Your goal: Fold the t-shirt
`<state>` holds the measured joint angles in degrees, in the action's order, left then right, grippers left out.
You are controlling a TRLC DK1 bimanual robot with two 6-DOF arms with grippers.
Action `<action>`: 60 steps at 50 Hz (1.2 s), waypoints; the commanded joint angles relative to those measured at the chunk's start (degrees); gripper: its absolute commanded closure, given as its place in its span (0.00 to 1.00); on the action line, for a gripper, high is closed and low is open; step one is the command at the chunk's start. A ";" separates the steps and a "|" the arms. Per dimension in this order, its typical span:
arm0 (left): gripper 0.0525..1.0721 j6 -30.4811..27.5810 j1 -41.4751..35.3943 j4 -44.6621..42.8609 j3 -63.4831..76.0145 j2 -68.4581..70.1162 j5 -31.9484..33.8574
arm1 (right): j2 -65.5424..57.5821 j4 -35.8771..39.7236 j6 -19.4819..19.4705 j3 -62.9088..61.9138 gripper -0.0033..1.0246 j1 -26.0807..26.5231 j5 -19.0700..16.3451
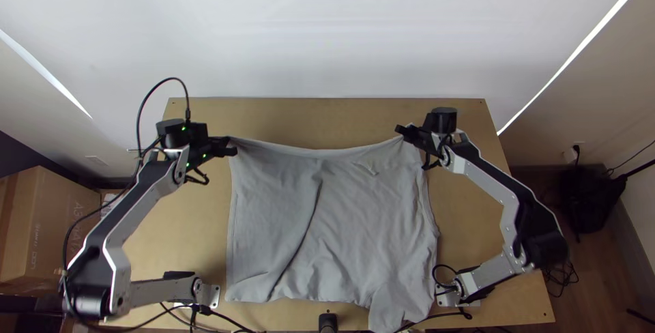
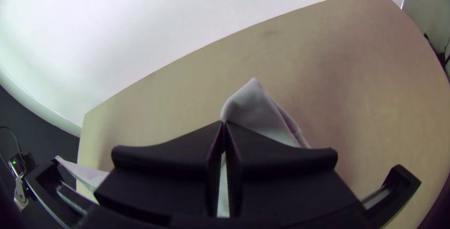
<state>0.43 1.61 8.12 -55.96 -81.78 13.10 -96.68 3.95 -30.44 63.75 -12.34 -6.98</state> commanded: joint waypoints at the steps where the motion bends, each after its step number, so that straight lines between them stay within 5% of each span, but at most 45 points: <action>1: 0.98 -0.60 0.85 -2.76 -6.35 -7.61 0.61 | -5.36 -1.13 1.08 5.34 0.97 0.74 0.92; 35: 0.98 2.56 2.52 -3.02 -36.23 -37.84 0.08 | -29.79 0.10 1.17 37.24 0.97 0.03 6.46; 38: 0.97 3.97 2.79 -2.93 -37.11 -38.11 -0.10 | -29.70 0.10 1.17 37.77 0.72 -0.05 6.46; 40: 0.84 4.58 2.96 -2.49 -37.29 -37.67 -0.01 | -29.18 0.19 1.17 37.42 0.53 -0.14 6.46; 43: 0.47 4.67 2.96 -2.14 -37.38 -36.52 -0.10 | -28.38 0.80 1.43 37.06 0.19 -0.14 6.37; 45: 0.31 4.67 3.14 -1.79 -37.73 -36.17 -0.10 | -27.77 2.03 2.05 36.98 0.14 -0.14 6.37; 47: 0.03 4.58 3.40 -1.00 -38.25 -35.73 -0.01 | -26.80 2.47 2.05 36.45 0.14 -0.14 6.37; 52: 0.04 4.41 3.93 0.93 -38.61 -33.36 0.08 | -23.02 2.56 2.40 33.99 0.04 0.56 6.37; 60: 0.04 4.50 4.55 4.27 -38.17 -26.42 0.43 | -12.56 5.37 2.05 28.45 0.04 1.70 6.37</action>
<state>3.68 5.58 11.07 -92.82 -115.09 13.06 -118.83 8.49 -28.67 95.53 -11.77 -0.89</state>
